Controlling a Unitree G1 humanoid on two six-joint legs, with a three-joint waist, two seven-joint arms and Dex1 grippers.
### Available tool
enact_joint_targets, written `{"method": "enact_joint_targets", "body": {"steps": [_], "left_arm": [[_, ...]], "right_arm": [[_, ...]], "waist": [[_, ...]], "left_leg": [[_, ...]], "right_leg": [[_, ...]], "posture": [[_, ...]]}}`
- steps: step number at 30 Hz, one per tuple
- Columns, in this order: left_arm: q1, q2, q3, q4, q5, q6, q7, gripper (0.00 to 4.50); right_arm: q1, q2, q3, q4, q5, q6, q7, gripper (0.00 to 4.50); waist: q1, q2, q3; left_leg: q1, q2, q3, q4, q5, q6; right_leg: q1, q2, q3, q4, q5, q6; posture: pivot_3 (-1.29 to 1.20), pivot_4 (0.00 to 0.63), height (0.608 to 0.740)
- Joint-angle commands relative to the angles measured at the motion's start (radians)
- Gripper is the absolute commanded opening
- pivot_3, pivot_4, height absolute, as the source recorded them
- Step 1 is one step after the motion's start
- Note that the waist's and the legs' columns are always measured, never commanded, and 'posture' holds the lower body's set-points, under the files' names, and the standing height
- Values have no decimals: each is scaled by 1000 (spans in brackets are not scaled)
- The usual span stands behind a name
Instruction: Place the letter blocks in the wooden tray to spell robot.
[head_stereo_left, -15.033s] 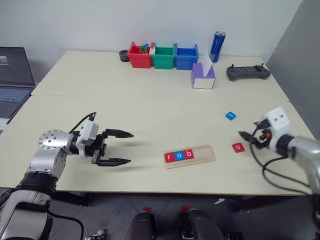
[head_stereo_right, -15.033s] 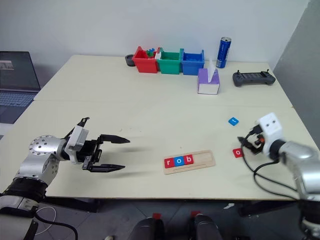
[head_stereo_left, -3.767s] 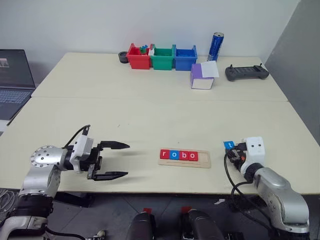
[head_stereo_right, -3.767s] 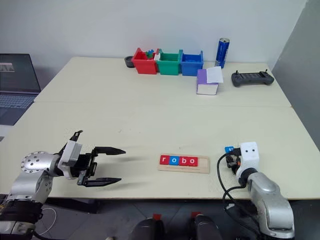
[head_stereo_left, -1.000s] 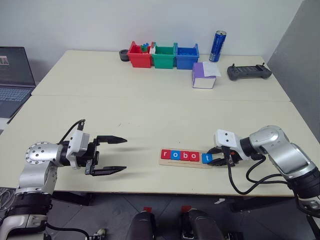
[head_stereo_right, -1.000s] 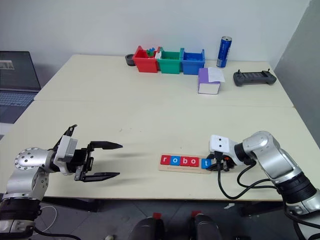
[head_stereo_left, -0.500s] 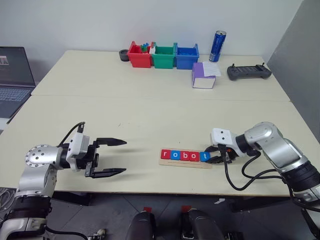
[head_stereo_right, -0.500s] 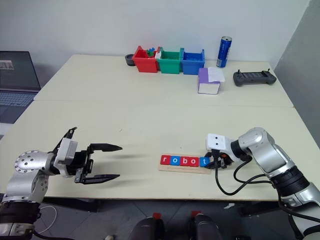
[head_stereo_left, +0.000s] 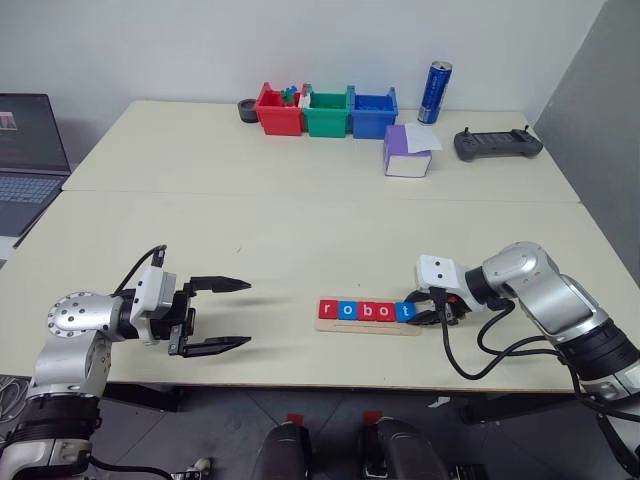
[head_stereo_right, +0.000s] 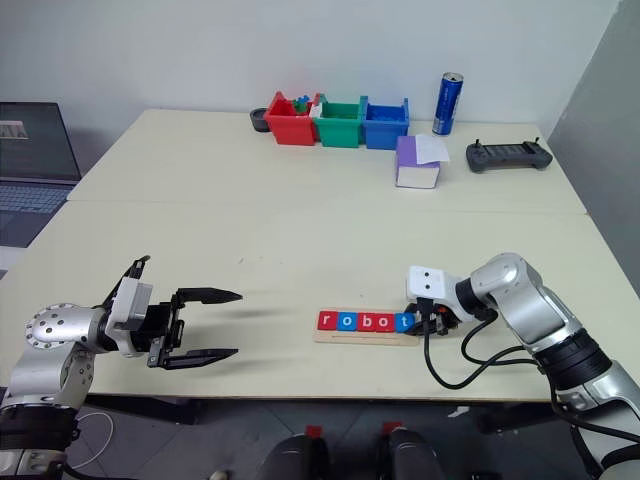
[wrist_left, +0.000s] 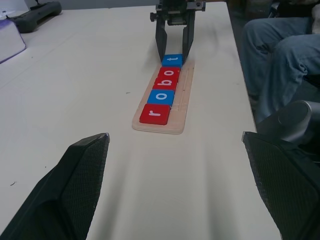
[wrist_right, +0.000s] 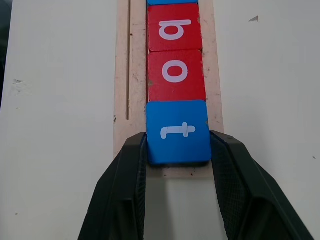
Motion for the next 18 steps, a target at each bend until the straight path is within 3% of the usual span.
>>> {"method": "enact_joint_targets", "body": {"steps": [1,2,3,10,16,18], "left_arm": [[-11,8,27,-22,-10,-8,0,4500],[-13,8,26,-22,-10,-7,-1,4500],[-14,8,25,-21,-9,-8,-1,4500],[-20,10,26,-13,-9,-9,-7,4500],[-33,16,37,-9,-12,-4,1,4500],[-26,24,63,-59,-44,72,57,4500]], "right_arm": [[-16,-1,-11,-29,3,-8,5,1460],[-17,1,-13,-28,3,-9,1,1460],[-17,3,-15,-28,4,-8,0,2185],[-37,-16,-80,-48,71,38,32,4481],[6,-44,-258,-74,207,120,0,4481],[64,-66,-367,-76,269,114,-4,4481]], "waist": [[0,0,0],[0,0,0],[0,0,0],[0,0,0],[1,0,0],[1,0,0]], "left_leg": [[0,0,0,0,0,0],[0,0,0,0,0,0],[0,0,0,0,0,0],[0,0,0,0,0,0],[0,0,0,0,0,0],[0,0,0,0,0,0]], "right_leg": [[0,0,0,0,0,0],[0,0,0,0,0,0],[0,0,0,0,0,0],[0,0,0,0,0,0],[0,0,0,0,0,0],[0,0,0,0,0,0]], "posture": [[0,150,740],[0,150,740],[0,150,740],[0,150,740],[0,150,740],[0,150,740]]}}
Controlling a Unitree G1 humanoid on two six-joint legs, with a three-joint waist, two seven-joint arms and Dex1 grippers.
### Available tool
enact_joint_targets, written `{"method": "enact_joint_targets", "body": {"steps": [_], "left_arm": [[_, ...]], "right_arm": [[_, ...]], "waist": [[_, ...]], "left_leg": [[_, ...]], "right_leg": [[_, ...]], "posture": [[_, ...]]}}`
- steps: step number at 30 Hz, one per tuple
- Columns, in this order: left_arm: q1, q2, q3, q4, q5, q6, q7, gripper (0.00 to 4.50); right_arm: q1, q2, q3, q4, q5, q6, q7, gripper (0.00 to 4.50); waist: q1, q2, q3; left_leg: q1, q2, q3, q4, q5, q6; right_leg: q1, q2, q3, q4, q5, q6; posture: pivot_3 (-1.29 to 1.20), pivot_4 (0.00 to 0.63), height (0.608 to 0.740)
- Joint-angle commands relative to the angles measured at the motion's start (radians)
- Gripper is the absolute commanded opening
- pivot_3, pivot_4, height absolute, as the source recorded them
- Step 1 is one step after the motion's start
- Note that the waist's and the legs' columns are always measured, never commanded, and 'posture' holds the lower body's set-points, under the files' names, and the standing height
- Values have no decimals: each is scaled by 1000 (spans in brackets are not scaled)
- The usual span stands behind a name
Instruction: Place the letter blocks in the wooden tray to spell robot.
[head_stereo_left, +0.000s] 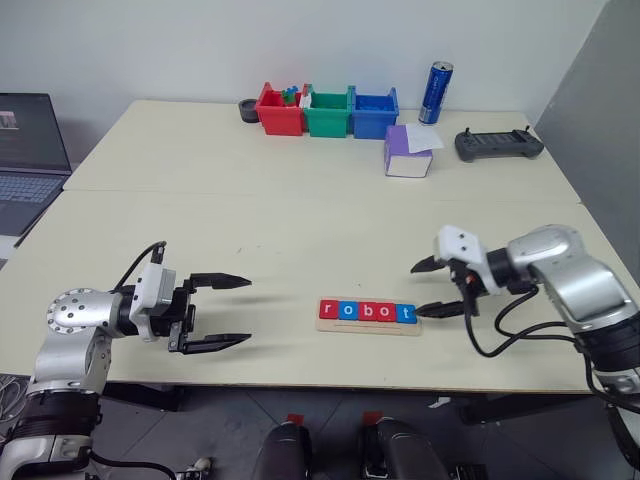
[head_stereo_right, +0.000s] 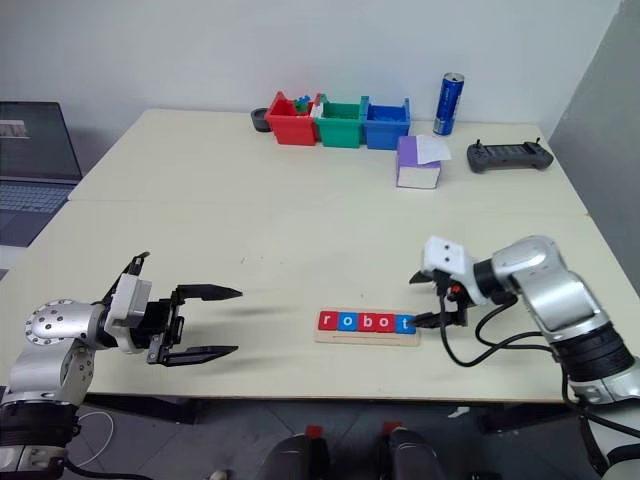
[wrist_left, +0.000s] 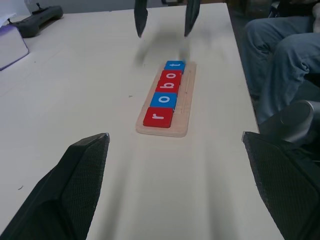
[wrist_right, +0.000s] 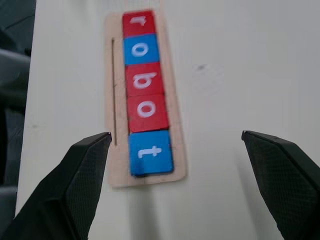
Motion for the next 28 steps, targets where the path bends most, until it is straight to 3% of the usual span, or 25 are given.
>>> {"method": "enact_joint_targets", "body": {"steps": [1,5,8,11,21,28], "left_arm": [[8,36,73,-93,-62,113,73,4500],[56,146,195,-244,-147,277,125,4500],[73,225,260,-252,-178,330,79,4500],[103,246,266,-255,-152,326,61,4500],[96,172,258,-293,-101,234,105,4500],[108,173,242,-302,-40,213,147,4500]], "right_arm": [[84,-53,-183,-29,110,10,0,4481],[277,-223,-458,-24,233,37,113,4481],[379,-305,-538,0,243,14,156,4481],[402,-345,-515,59,213,-54,169,4481],[272,-319,-377,134,197,-129,144,4481],[216,-320,-332,163,196,-146,152,4481]], "waist": [[0,0,0],[7,0,1],[6,0,1],[-4,2,1],[1,4,2],[2,4,2]], "left_leg": [[0,0,0,0,0,0],[-2,-1,0,0,0,0],[-1,-1,-1,0,0,0],[4,-1,-1,-2,0,0],[1,0,0,-1,0,0],[1,0,1,-1,0,0]], "right_leg": [[0,0,0,0,0,0],[-1,-1,0,-1,0,0],[0,-1,0,-1,0,0],[2,0,0,-1,0,0],[0,1,1,0,-1,-1],[0,0,2,-1,-1,-1]], "posture": [[0,150,740],[0,150,740],[0,150,740],[0,150,740],[0,150,740],[0,150,740]]}}
